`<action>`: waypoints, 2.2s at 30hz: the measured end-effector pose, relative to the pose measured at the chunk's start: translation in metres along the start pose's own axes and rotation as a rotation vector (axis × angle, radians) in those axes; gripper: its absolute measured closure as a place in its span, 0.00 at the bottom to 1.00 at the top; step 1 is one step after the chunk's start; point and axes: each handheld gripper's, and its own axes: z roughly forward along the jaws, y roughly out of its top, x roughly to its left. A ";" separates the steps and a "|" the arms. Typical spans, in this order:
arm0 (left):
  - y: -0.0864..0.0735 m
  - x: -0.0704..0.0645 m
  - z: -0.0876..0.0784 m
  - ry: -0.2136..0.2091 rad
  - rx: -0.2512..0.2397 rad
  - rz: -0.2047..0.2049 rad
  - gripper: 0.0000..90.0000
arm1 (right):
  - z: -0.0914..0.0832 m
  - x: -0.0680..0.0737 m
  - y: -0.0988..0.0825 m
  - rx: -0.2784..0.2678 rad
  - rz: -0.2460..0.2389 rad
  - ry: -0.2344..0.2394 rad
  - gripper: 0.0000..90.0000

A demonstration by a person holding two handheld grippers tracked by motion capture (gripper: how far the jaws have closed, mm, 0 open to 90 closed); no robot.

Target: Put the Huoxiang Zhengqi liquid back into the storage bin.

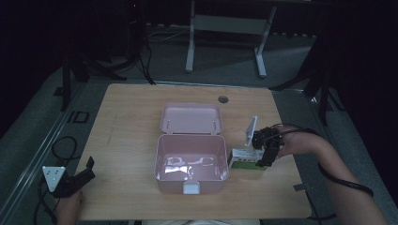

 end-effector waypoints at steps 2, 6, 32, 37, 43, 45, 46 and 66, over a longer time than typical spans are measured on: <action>0.000 0.000 0.000 -0.001 0.001 0.000 0.02 | 0.002 -0.004 0.001 0.000 0.003 -0.003 0.32; 0.000 0.000 0.000 -0.001 0.000 0.002 0.02 | 0.011 -0.012 0.004 0.012 0.016 -0.003 0.34; 0.000 0.000 0.000 0.001 0.000 0.002 0.02 | 0.055 -0.022 0.013 0.092 0.021 0.041 0.68; 0.000 0.000 0.000 0.002 0.001 0.003 0.02 | 0.051 -0.021 0.011 0.100 0.013 0.048 0.68; 0.000 0.000 0.000 0.004 0.000 0.002 0.02 | 0.044 -0.017 0.009 0.113 0.005 0.042 0.68; 0.000 0.000 0.000 0.005 -0.002 0.000 0.02 | 0.042 -0.015 0.009 0.117 0.017 0.049 0.68; 0.000 0.000 0.000 0.005 -0.002 0.000 0.02 | 0.040 -0.013 0.008 0.117 0.009 0.052 0.68; 0.000 0.000 0.000 0.005 -0.004 -0.006 0.02 | -0.026 0.019 0.005 0.096 -0.004 0.063 0.68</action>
